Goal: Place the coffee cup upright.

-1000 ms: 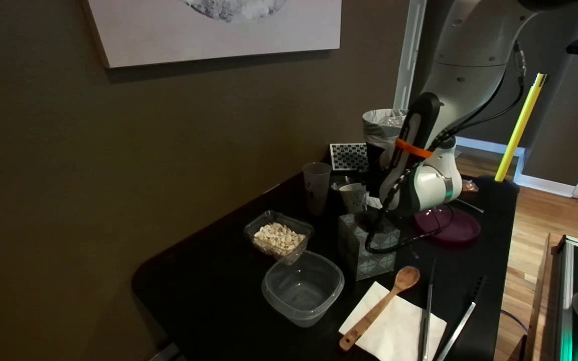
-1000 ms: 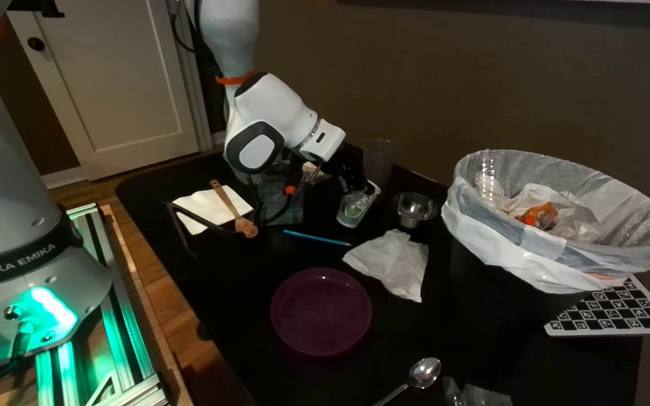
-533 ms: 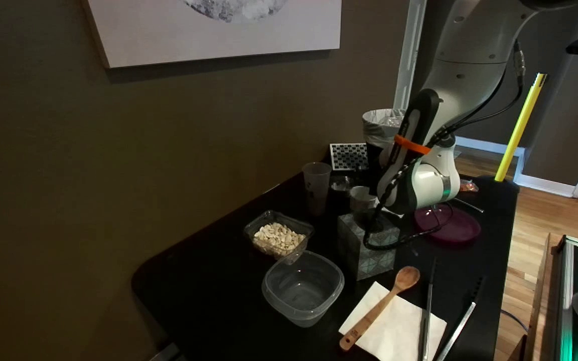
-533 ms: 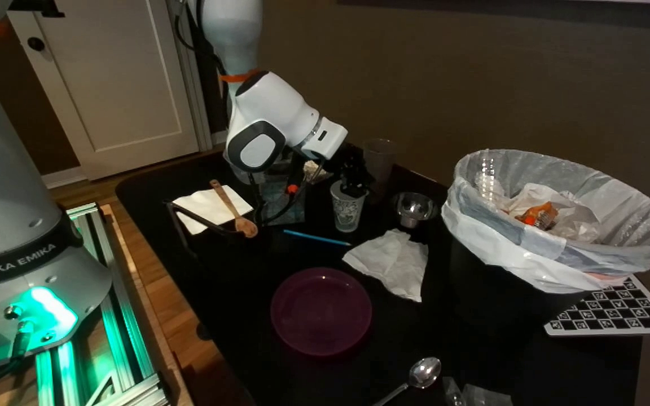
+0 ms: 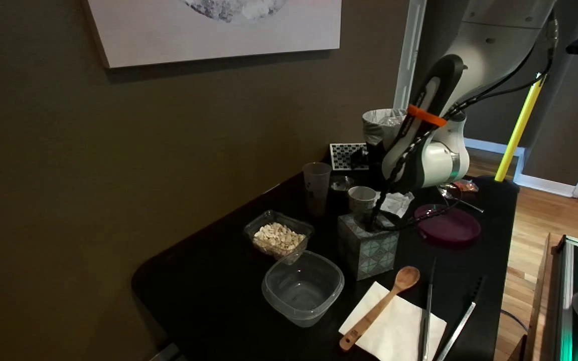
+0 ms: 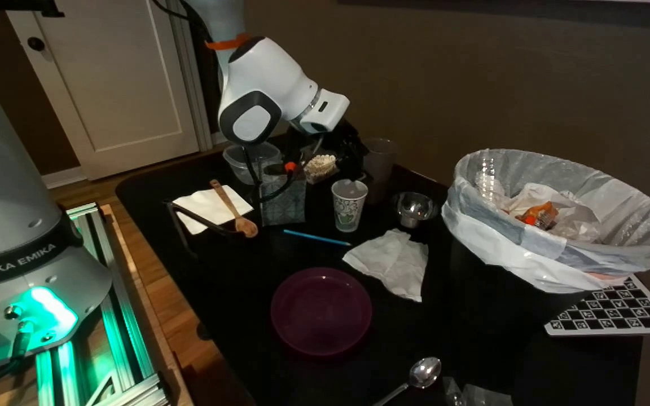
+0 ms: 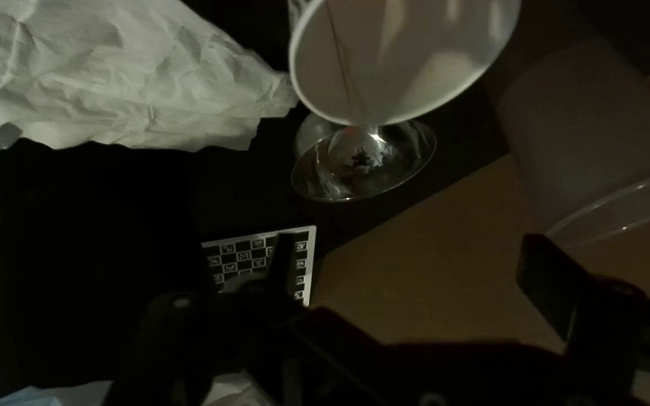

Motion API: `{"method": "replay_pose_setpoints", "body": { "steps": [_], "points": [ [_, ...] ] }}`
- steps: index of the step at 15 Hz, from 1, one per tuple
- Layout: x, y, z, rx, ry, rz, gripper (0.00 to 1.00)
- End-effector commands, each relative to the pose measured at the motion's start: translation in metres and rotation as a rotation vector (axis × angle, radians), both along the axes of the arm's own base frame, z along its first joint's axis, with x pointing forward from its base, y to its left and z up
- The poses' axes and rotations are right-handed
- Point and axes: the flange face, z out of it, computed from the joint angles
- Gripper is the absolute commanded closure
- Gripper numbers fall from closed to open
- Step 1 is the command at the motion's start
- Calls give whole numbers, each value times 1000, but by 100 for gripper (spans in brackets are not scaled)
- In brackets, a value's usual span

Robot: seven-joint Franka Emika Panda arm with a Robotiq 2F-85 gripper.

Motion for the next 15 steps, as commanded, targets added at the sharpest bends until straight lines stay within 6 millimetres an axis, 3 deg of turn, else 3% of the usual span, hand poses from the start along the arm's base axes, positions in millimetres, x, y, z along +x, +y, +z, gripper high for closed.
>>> {"method": "replay_pose_setpoints", "body": {
  "steps": [1,8,15],
  "points": [
    [-16,-1,21,83,157,57,0],
    [-18,-43,14,157,355,3,0],
    [-8,-39,28,143,400,-3,0]
  ]
}}
